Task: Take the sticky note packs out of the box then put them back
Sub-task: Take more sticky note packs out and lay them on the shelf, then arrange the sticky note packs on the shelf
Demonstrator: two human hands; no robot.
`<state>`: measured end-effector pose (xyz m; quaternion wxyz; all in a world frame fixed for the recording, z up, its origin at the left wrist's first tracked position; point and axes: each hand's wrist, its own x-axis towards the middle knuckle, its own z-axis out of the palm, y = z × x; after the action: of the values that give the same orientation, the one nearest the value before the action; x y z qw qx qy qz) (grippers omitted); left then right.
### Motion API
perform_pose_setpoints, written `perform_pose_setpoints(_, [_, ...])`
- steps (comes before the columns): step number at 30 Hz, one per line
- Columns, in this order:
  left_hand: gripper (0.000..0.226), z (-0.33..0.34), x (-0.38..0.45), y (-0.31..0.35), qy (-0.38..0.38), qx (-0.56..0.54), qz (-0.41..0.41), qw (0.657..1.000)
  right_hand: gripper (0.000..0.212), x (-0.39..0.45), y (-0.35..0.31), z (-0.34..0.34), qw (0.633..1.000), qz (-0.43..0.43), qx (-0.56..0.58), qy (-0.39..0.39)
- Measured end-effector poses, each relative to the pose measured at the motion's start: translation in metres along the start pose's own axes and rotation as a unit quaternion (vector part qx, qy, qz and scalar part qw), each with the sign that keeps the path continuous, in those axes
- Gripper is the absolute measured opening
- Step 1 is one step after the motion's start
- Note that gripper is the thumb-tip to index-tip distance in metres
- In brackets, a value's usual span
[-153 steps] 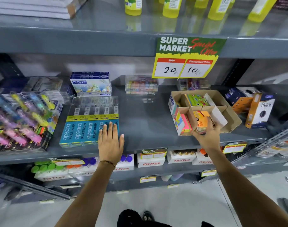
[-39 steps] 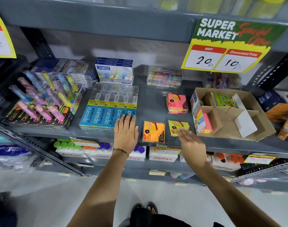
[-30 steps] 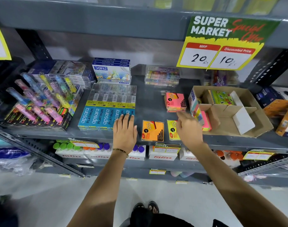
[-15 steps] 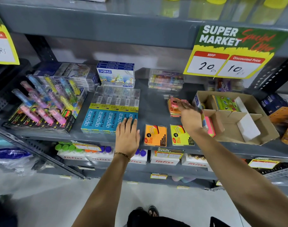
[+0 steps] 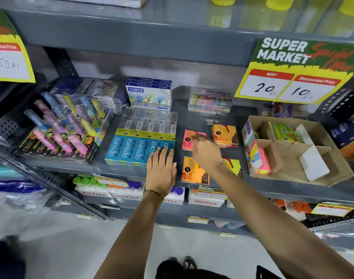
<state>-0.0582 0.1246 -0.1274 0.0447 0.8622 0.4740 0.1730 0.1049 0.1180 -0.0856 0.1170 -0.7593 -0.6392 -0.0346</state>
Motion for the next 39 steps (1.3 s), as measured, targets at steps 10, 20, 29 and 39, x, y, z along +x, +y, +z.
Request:
perform_pose_setpoints(10, [0.041, 0.003, 0.000, -0.001, 0.016, -0.004, 0.000, 1.000, 0.066, 0.025, 0.061, -0.017, 0.950, 0.298, 0.069, -0.057])
perform_pose_setpoints(20, [0.047, -0.001, -0.001, 0.000, -0.011, -0.003, -0.003, 1.000, 0.069, -0.024, 0.025, -0.035, 0.951, 0.279, 0.131, 0.018])
perform_pose_setpoints(29, [0.047, -0.007, -0.002, 0.003, -0.013, -0.001, 0.001, 1.000, 0.052, -0.085, -0.046, -0.003, 0.977, 0.182, 0.086, -0.063])
perform_pose_setpoints(39, [0.043, -0.009, -0.002, 0.002, -0.017, 0.006, -0.001, 1.000, 0.053, -0.088, -0.044, 0.002, 0.985, 0.153, 0.038, -0.069])
